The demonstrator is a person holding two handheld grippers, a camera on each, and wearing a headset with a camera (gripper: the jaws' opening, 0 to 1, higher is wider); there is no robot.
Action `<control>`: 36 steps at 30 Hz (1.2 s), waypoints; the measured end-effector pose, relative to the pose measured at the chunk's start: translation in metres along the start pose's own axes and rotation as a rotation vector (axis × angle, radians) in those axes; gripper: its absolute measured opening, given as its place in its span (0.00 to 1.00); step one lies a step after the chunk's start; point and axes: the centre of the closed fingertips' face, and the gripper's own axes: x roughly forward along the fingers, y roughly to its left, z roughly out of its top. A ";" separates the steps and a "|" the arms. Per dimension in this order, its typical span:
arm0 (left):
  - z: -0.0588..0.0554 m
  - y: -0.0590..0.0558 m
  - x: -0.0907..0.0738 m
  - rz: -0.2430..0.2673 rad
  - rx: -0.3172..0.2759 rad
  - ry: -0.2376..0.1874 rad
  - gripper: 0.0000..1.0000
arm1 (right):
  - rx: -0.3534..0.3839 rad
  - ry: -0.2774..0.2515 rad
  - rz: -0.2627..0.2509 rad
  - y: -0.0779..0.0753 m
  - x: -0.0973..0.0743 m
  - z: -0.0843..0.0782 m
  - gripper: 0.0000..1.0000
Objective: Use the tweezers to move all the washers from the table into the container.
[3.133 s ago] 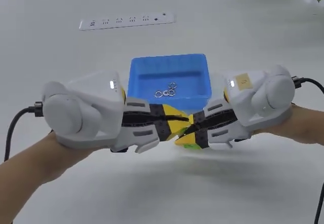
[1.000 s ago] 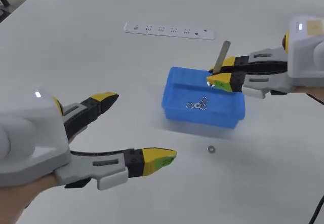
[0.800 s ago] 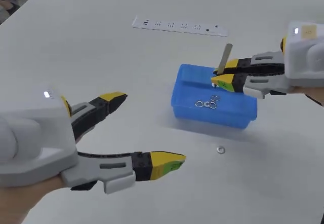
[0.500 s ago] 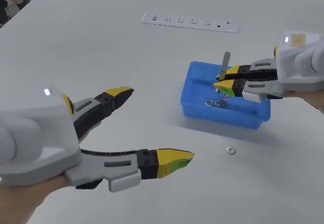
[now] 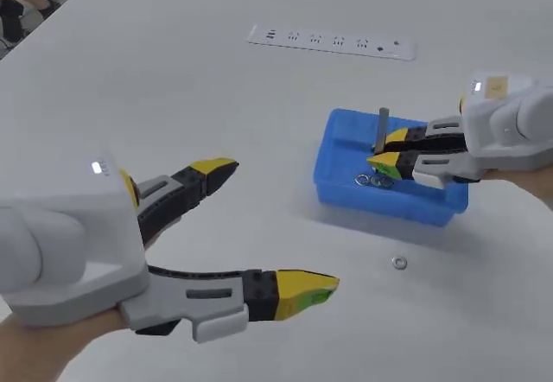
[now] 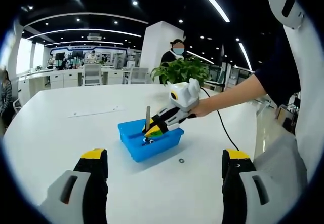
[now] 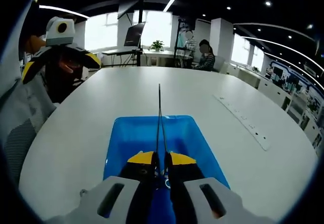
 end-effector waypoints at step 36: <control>0.072 0.024 0.128 -0.205 0.085 -0.126 0.55 | -0.081 -0.071 0.023 0.017 -0.038 0.039 0.08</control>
